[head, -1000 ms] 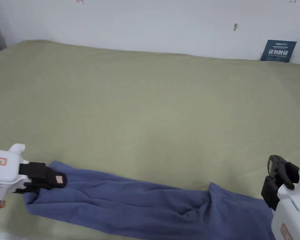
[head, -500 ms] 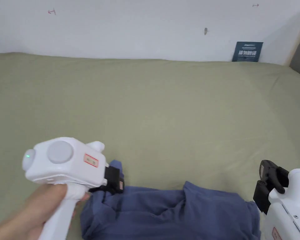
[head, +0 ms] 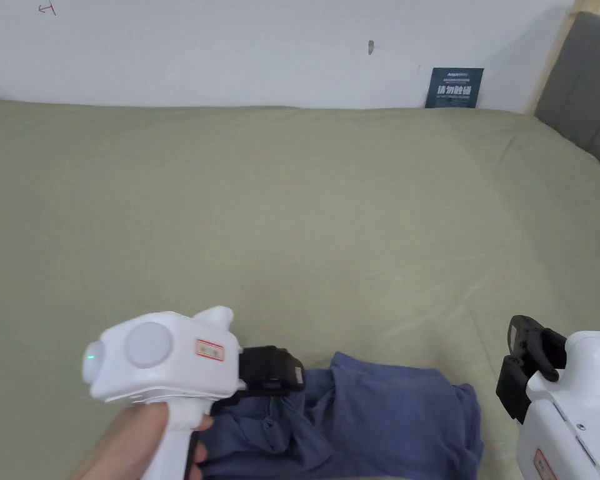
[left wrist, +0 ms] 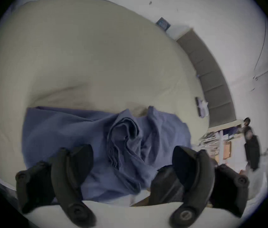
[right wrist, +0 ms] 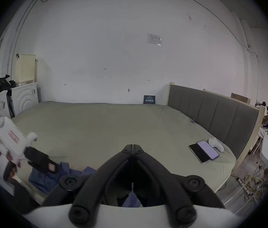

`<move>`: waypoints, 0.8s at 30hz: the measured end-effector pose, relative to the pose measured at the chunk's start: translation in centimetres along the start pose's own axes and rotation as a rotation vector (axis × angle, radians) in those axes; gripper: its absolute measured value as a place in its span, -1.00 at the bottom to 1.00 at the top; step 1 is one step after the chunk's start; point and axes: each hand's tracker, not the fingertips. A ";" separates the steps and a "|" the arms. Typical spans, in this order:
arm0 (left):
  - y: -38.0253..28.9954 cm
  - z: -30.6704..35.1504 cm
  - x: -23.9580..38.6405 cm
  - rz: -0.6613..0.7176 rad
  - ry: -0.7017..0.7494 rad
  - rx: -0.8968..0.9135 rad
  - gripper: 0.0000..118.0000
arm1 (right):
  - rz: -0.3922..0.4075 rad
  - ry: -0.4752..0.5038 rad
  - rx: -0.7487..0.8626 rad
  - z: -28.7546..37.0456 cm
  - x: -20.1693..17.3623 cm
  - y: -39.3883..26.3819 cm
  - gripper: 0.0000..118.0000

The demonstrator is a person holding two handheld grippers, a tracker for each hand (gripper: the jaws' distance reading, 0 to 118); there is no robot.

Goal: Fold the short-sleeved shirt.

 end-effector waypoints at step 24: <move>-3.3 -11.0 -2.5 0.113 -0.239 -0.107 -1.00 | 0.031 0.042 -0.094 -1.6 -1.5 -1.8 -1.00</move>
